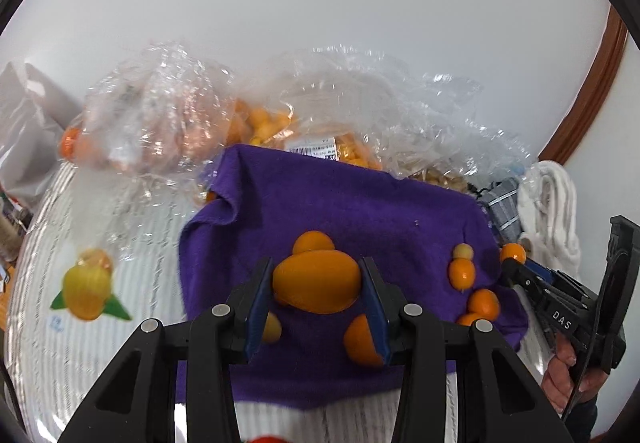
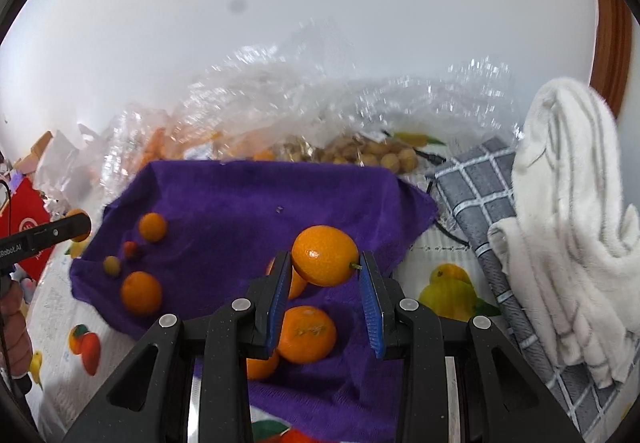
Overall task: Organize fruits
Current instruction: 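Carry the tangerine and oval orange fruit over the purple towel with both tools, then lower both fruits onto the purple towel and open both tools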
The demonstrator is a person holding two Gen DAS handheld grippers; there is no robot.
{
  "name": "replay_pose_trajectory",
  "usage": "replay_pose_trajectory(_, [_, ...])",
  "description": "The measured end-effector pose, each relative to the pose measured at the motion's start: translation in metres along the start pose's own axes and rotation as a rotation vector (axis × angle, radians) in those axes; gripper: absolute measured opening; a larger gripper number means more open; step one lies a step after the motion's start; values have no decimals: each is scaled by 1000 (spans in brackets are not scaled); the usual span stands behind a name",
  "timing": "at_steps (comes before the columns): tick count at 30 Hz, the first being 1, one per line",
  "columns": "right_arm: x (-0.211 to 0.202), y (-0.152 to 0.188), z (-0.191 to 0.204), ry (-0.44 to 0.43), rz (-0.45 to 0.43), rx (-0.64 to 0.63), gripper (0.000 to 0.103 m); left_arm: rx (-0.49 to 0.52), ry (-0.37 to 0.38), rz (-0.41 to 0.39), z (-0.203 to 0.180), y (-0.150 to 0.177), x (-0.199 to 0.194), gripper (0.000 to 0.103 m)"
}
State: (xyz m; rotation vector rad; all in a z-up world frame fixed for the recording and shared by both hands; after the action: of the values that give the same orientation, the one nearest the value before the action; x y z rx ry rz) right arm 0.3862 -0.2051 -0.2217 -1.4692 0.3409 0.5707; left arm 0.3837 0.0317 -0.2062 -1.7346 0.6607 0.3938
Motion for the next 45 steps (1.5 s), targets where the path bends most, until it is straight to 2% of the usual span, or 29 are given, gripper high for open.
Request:
replay_pose_trajectory(6, [25, 18, -3, 11, 50, -12, 34, 35, -35, 32, -5, 11, 28, 41])
replay_pose_trajectory(13, [34, 27, -2, 31, 67, -34, 34, 74, -57, 39, -10, 21, 40, 41])
replay_pose_trajectory(30, [33, 28, -3, 31, 70, -31, 34, 35, -10, 43, -10, 19, 39, 41])
replay_pose_trajectory(35, [31, 27, -1, 25, 71, -40, 41, 55, -12, 45, -16, 20, 39, 41])
replay_pose_trajectory(37, [29, 27, 1, 24, 77, -53, 50, 62, -28, 47, -15, 20, 39, 41])
replay_pose_trajectory(41, [22, 25, 6, 36, 84, -67, 51, 52, -29, 66, -15, 19, 34, 43])
replay_pose_trajectory(43, [14, 22, 7, 43, 76, -60, 52, 48, -34, 63, -14, 15, 24, 53])
replay_pose_trajectory(45, [3, 19, 10, 45, 74, -61, 55, 39, -29, 49, -13, 12, 13, 57])
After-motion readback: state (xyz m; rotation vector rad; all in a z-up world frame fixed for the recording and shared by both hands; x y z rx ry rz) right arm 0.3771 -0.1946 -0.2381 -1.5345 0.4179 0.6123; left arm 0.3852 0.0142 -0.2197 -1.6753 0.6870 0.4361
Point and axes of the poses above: each gripper's, at about its wrist camera, not at the fingertips, and x roughly the way its jaws point, z to its left, y to its underside, the point moved 10 cm from there along x, roughly the way its jaws point, and after that the axes turned 11 degrees about -z, right-handed, at the moved point
